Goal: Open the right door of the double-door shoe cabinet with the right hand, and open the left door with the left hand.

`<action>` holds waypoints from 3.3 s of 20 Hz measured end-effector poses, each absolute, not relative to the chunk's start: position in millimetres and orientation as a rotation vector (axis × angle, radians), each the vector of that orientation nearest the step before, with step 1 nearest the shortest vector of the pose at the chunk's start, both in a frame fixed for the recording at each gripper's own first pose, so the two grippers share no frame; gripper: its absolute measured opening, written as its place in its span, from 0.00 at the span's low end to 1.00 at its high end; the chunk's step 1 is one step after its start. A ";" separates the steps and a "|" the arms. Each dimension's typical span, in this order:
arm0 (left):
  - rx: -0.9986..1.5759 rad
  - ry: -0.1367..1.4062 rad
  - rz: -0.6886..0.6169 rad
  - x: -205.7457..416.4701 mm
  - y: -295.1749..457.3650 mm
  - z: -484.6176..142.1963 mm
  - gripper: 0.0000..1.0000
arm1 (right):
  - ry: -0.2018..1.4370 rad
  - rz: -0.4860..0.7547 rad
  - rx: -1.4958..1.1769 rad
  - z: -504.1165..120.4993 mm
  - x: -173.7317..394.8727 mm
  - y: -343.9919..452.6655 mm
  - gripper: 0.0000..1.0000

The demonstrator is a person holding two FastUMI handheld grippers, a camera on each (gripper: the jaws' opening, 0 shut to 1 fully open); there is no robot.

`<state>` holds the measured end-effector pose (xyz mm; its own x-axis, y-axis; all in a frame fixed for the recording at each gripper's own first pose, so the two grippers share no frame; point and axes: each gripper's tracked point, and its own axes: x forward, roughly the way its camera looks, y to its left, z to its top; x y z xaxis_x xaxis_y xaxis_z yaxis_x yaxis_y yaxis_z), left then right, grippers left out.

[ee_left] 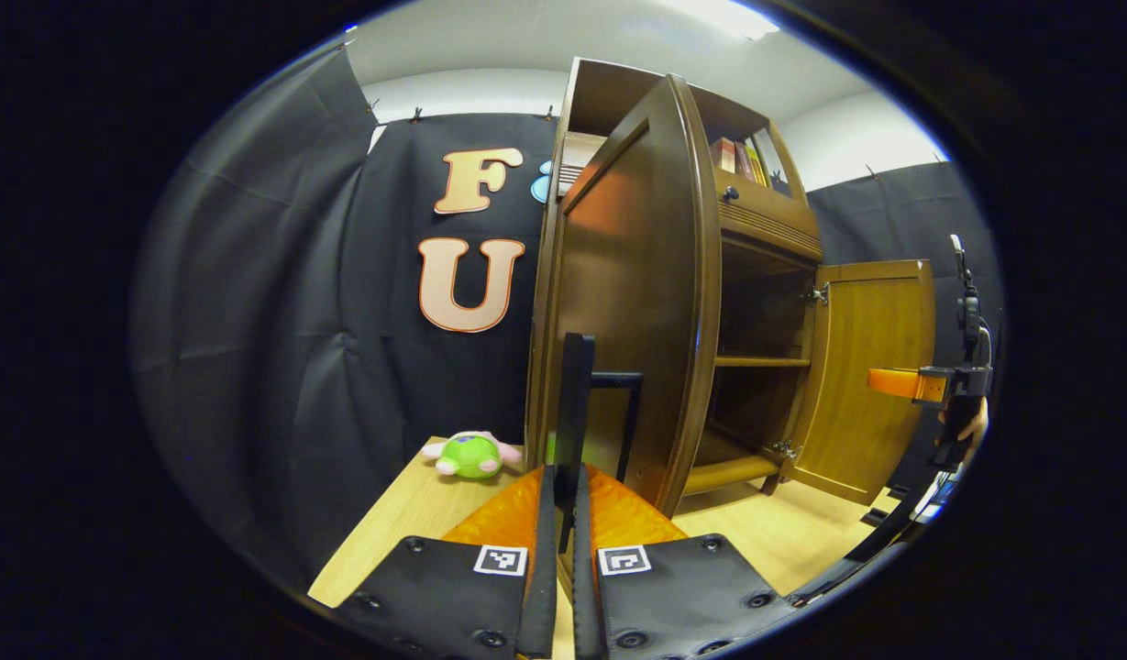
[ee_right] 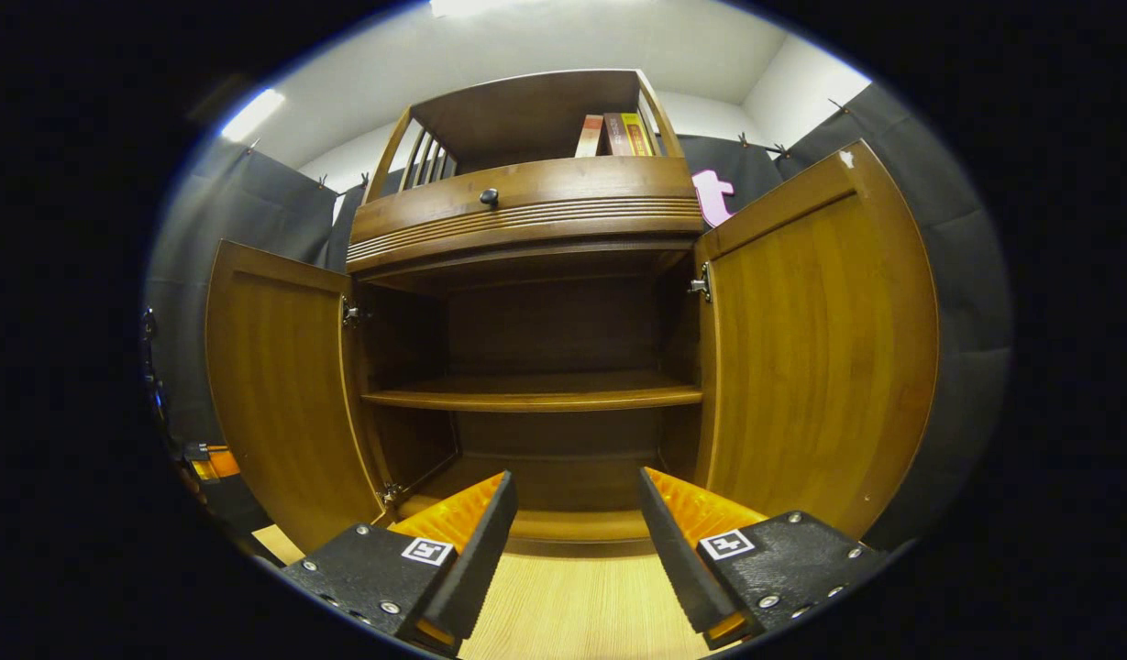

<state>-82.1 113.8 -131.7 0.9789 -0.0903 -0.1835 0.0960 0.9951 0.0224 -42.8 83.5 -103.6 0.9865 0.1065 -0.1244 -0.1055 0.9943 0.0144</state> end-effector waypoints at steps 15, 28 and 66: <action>0.089 0.144 0.072 -112.6 173.4 -102.8 0.06 | 0.128 0.119 0.000 -106.4 -38.0 94.7 0.92; 0.011 0.049 -0.034 -105.1 90.8 -33.2 0.08 | 0.089 0.114 0.006 -86.8 -52.4 75.1 0.92; 0.101 0.026 -0.011 -42.1 -11.2 -15.6 0.96 | 0.028 0.088 0.013 -51.2 -57.8 34.2 0.91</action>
<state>-42.1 -11.2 -15.6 0.9996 -0.0099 -0.0262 0.0125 0.9949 0.1002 -57.8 34.2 -51.2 0.9958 0.0876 -0.0278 -0.0872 0.9961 0.0139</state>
